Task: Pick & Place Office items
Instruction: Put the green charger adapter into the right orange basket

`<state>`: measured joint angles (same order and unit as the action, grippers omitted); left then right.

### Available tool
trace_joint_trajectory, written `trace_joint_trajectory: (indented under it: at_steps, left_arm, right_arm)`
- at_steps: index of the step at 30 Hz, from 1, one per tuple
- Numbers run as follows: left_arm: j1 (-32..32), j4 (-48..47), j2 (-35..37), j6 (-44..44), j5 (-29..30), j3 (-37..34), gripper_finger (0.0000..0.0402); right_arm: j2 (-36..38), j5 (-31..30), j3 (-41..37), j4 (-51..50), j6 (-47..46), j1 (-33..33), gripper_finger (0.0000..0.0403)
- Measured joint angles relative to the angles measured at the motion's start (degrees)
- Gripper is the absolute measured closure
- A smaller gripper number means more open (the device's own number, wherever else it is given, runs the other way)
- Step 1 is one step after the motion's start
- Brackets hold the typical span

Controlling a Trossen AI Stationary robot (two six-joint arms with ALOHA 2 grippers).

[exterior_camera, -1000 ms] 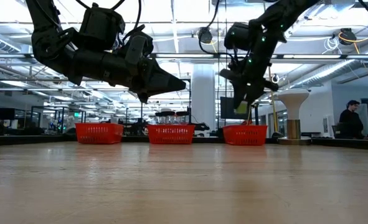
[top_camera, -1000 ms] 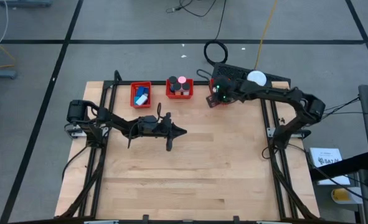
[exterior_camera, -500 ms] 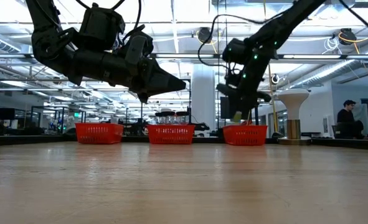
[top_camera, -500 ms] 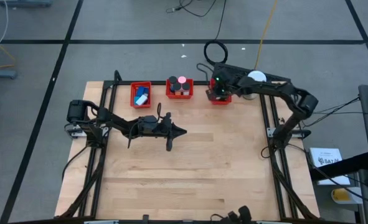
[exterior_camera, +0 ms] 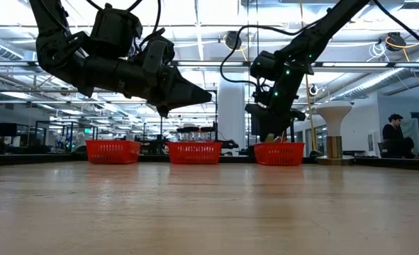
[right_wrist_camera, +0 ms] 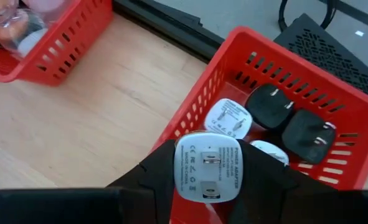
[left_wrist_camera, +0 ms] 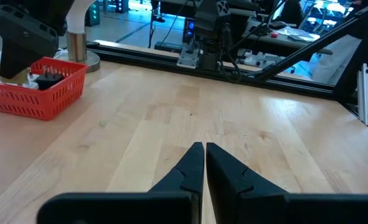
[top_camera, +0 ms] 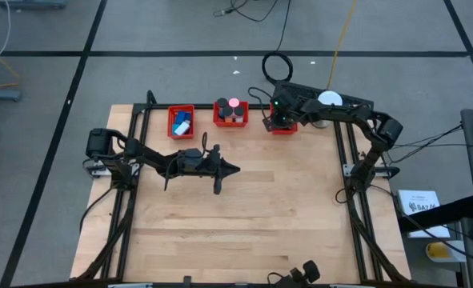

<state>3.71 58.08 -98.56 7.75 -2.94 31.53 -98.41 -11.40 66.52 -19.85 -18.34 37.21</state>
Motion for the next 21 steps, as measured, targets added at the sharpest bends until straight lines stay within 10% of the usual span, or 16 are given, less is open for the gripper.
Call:
trace_joint_trajectory:
  at_steps: [21]
  left_arm:
    - [0.0,0.0,0.0,0.0,0.0,0.0,0.0385]
  right_arm:
    - [3.4,4.09,-0.04,-8.07,-5.02,-0.17,0.0271]
